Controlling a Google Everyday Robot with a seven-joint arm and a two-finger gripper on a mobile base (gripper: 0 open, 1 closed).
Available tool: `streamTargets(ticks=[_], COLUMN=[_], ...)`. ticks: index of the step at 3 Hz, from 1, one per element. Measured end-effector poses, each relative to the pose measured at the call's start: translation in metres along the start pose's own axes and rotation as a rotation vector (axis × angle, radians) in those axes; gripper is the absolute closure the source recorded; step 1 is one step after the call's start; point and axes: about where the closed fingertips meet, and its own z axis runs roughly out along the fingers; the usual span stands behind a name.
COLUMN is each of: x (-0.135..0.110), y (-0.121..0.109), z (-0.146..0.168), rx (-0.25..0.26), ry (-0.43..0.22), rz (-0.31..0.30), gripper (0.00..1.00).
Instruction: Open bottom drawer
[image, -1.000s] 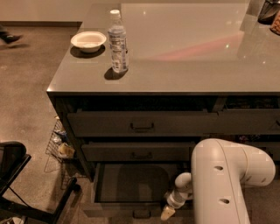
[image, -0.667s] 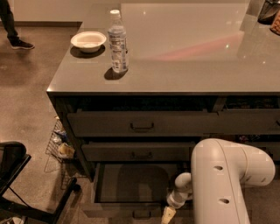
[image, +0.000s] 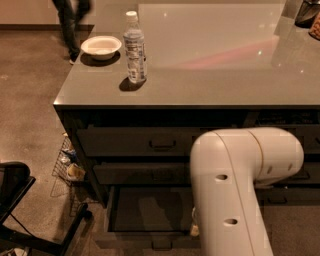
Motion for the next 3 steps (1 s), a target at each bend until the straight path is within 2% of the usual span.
streamTargets(ticks=[1, 2, 3], x=[-0.004, -0.007, -0.007], y=[-0.008, -0.011, -0.011], z=[-0.05, -0.064, -0.063], rx=[0.024, 0.034, 0.032], ry=[0.072, 0.085, 0.086], rz=[-0.042, -0.054, -0.054], gripper=[0.62, 0.85, 1.0])
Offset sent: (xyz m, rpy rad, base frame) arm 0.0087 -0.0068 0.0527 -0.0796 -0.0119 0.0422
